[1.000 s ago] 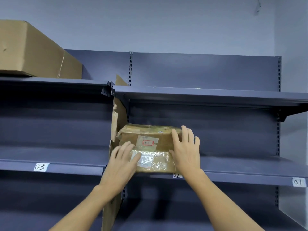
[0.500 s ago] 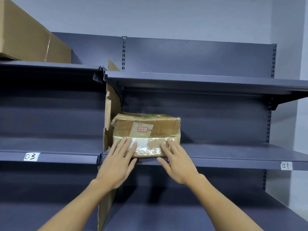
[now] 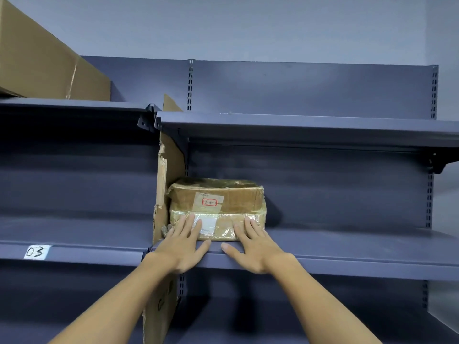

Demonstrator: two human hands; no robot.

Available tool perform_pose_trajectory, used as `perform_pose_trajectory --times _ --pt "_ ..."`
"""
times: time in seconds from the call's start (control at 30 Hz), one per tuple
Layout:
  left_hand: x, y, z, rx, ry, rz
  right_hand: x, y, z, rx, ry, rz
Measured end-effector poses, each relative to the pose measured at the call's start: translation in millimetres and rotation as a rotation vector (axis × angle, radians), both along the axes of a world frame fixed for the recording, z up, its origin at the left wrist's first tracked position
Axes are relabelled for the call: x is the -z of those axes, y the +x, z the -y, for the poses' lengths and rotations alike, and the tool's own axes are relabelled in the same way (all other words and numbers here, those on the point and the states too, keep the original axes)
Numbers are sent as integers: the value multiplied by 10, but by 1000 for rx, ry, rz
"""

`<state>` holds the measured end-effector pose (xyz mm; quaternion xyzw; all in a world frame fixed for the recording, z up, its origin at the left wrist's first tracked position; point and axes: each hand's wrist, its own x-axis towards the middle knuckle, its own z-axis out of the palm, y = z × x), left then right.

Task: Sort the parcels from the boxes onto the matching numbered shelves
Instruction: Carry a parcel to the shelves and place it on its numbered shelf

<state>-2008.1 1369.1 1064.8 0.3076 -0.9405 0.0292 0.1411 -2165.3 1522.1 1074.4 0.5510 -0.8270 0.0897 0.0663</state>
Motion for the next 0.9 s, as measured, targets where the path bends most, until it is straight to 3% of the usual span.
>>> perform_pose_trajectory --times 0.53,0.9 --pt "-222 -214 240 26 210 47 -196 -195 286 16 81 154" --pt "-193 -320 380 30 188 -22 -170 -253 369 -1 -24 170"
